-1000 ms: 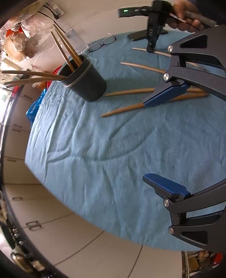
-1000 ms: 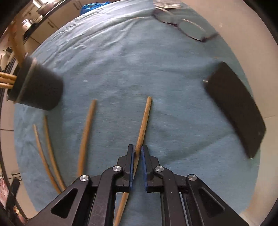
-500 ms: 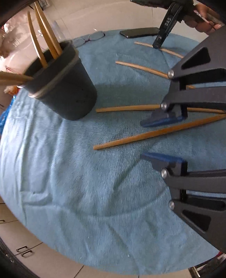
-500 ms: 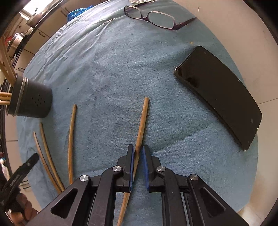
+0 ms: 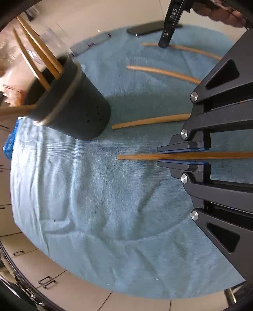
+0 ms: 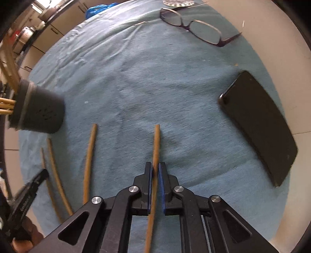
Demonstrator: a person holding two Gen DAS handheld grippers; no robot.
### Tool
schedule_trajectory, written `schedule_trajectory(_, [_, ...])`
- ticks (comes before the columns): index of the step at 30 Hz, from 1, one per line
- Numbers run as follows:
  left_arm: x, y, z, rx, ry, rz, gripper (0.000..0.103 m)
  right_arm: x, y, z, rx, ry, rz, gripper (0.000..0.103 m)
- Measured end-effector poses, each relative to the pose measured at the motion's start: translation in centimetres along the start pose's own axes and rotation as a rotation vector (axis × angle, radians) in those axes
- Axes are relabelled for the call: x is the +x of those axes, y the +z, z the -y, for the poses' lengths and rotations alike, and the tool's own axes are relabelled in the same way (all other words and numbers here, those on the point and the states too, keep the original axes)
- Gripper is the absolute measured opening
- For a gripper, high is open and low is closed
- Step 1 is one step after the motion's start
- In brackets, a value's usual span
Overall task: Organize utensils
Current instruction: 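Lower the right gripper onto one wooden chopstick and close on it, then lift the chopstick upright with the right gripper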
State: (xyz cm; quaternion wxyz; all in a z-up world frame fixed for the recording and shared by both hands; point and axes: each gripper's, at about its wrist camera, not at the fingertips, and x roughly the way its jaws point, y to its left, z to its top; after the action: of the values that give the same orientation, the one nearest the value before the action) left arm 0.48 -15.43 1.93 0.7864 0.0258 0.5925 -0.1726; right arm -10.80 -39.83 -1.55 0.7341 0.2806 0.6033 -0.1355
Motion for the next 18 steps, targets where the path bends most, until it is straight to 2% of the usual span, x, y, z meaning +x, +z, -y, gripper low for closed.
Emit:
schedule_trajectory(6, [-6.3,-2.6,-0.8,-0.008,-0.052,0.154,0.006,-4.4,-1.8,-1.4,-0.073,0.092,0.127,0.007])
schedule_trajectory(12, [-12.9,-3.4,0.2,0.02,-0.074,0.313,0.006,-9.8,-5.0,-2.9,-0.146,0.147,0.281,0.007])
schedule_trajectory(18, [-15.1,-3.2,0.6,0.034,-0.076,0.372,0.006,-12.6,-7.3,-4.3,-0.213,0.175,0.375,0.007])
